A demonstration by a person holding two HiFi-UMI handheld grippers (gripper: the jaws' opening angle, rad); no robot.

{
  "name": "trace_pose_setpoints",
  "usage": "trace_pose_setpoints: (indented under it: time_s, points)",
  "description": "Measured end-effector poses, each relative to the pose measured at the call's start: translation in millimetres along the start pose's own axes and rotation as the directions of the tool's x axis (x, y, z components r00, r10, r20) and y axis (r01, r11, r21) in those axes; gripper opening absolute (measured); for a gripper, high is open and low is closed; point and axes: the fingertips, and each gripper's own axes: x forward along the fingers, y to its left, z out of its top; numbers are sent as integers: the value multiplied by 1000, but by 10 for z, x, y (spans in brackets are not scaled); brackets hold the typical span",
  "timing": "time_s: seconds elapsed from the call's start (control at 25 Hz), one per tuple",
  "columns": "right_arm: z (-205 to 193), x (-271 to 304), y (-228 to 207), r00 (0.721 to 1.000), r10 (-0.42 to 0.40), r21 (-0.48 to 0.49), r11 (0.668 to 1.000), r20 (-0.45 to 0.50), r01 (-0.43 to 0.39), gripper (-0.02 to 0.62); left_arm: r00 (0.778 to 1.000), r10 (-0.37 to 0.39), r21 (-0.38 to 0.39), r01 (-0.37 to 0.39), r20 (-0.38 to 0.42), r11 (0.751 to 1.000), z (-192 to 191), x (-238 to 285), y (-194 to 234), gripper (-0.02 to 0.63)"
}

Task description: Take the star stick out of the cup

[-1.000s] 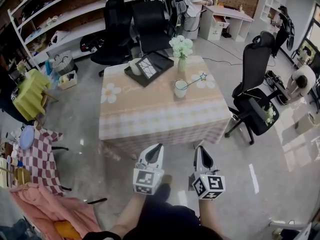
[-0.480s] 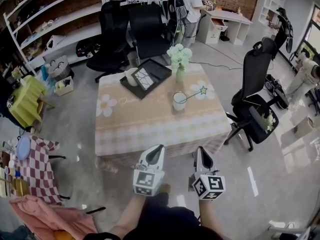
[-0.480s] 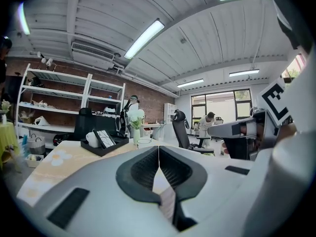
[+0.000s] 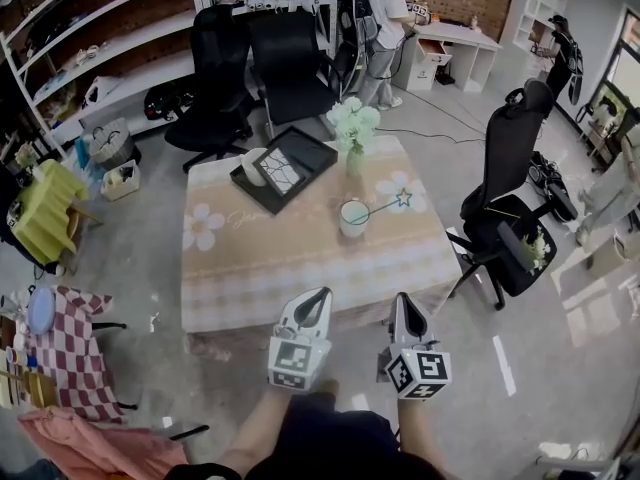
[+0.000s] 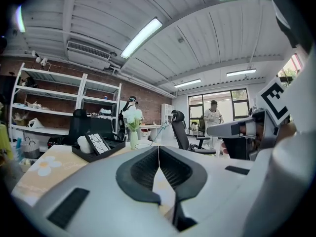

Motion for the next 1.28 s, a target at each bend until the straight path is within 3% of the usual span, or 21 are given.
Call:
trace_pose_setpoints:
  time_s: [0.48,1.28]
  points:
    - [38,255,-137,1000,-13,30,999,17,13,2,1000,-15,18,14,5,1000,50,272,116,11]
    - [-77,121,-111,999,-37,63,997,12,36,2,999,-40,16,41,-19,999,-49,129,70,11]
